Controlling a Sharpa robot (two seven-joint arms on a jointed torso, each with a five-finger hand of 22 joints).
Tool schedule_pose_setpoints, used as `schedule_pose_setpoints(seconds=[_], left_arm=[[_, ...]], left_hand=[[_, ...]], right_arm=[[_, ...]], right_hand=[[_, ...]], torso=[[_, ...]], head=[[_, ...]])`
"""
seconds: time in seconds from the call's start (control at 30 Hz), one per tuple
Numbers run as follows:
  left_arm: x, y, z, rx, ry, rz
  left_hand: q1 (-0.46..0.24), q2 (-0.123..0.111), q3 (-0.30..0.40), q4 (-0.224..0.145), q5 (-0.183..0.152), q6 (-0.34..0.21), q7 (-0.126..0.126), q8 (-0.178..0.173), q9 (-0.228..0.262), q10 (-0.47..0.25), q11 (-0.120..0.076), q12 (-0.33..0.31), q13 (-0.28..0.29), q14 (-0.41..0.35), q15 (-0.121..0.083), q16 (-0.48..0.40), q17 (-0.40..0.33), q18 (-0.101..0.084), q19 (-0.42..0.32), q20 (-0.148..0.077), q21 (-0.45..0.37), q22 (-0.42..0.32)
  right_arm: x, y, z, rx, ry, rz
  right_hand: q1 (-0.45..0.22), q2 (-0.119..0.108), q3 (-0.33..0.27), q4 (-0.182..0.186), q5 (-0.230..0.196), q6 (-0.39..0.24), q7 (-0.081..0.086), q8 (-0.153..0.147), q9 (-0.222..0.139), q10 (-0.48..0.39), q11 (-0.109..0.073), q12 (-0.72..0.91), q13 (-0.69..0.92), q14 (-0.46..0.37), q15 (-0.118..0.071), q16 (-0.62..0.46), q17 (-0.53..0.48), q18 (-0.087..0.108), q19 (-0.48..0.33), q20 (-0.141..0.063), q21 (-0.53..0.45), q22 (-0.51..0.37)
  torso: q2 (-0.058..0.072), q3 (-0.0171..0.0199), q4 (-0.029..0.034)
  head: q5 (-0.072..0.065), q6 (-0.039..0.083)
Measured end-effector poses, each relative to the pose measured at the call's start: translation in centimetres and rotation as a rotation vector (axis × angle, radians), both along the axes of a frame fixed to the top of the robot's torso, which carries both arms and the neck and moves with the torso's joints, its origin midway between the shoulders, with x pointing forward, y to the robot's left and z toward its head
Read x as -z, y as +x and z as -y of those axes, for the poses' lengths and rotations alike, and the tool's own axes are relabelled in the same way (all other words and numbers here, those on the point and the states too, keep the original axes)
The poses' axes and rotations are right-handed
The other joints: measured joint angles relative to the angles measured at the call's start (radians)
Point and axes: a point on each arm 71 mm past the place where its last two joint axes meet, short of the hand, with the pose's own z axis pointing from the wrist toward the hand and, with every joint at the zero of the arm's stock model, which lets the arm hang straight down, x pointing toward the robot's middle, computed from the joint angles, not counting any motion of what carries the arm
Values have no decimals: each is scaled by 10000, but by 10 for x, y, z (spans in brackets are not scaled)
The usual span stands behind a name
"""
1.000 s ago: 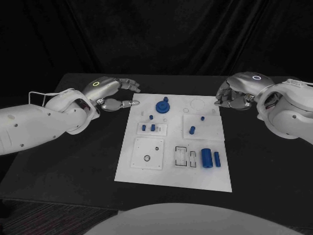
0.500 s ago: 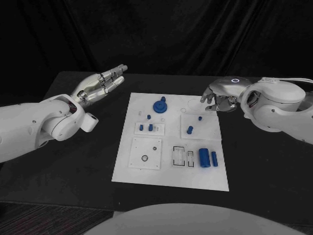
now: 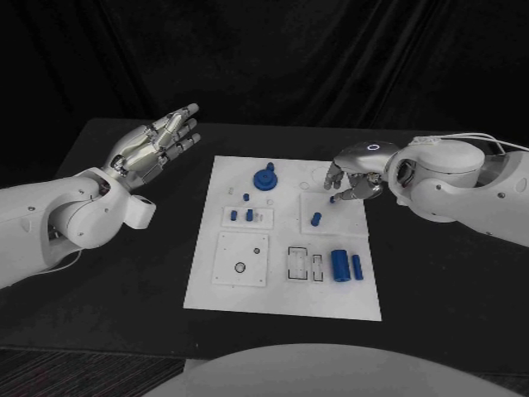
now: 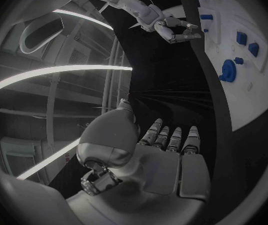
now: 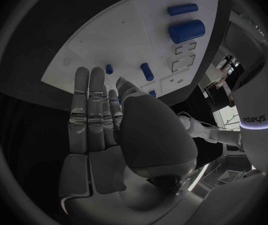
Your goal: Assemble the parts on the task board
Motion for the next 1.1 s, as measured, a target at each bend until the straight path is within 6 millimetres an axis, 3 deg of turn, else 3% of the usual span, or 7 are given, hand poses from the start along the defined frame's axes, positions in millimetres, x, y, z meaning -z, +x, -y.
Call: schedule_pose_setpoints(seconds=[0.23,0.5,0.53,0.63,0.7,0.77,1.1], left_arm=[[0,0,-1,72,-199,-123],[1,2,0,231,-304,-259],[1,2,0,246,-310,-278],[2,3,0,271,-316,-316],[2,3,0,294,-317,-341],[2,3,0,305,-314,-360],[4,4,-2,313,-278,-469]], left_hand=[[266,134,0,0,355,142,142,0,15,-69,65,0,-9,0,0,0,1,155,-8,9,0,0],[458,230,-68,14,543,199,200,0,16,-67,173,0,-9,-3,151,0,4,155,-42,371,0,2],[575,229,-68,14,614,232,232,0,16,-67,173,0,-9,-14,205,0,4,155,-30,405,0,9],[705,231,-67,14,794,266,267,0,29,-67,173,0,-8,1,218,0,5,153,-36,471,0,75],[793,237,-68,14,870,267,267,0,29,-67,173,0,-7,1,218,0,6,153,0,506,0,119],[877,246,-67,13,976,288,289,0,29,-67,173,0,-7,-4,294,0,6,153,-36,541,0,163],[1306,251,-10,-44,1383,356,357,0,39,-64,249,0,-4,-14,451,0,6,151,49,778,0,458]], right_arm=[[8,-2,0,-27,-109,-268],[15,-1,4,151,-142,-333],[16,-1,4,178,-126,-315],[17,-1,4,243,-68,-256],[18,0,5,307,-21,-201],[18,0,6,355,19,-155],[28,1,10,541,144,-102]], right_hand=[[193,32,72,-130,240,205,206,52,-86,0,0,-96,-219,0,0,109,112,0,47,21,0,133],[358,-115,276,-333,1085,326,102,52,-293,114,33,-216,-610,278,-19,603,478,-2,285,-72,261,661],[358,-115,304,-361,1085,335,83,46,-326,114,33,-232,-666,330,-39,758,576,-1,356,-101,477,822],[252,-221,507,-366,1085,154,-168,-41,-501,72,-9,-271,-877,669,-145,2729,2076,-51,981,-207,3567,2248],[221,-252,598,-430,1085,103,-218,-41,-576,-77,-71,-271,-918,808,-198,4433,3460,-347,1232,-262,5317,2592],[170,-303,654,-487,1085,158,-272,-41,-599,-222,-75,-271,-927,809,-198,5474,4307,-406,1318,-281,6338,2654],[23,-312,707,-429,763,473,-169,66,-585,45,-82,49,-880,809,-198,6090,4661,-405,1317,-281,6915,2657]], torso=[[-3,-46,49],[-19,-44,53],[-20,-41,52],[-19,-38,34],[-19,-36,29],[-20,-36,29],[-16,-34,28]], head=[[-81,0],[-57,0],[-57,0],[-52,0],[-48,0],[-53,0],[-76,0]])
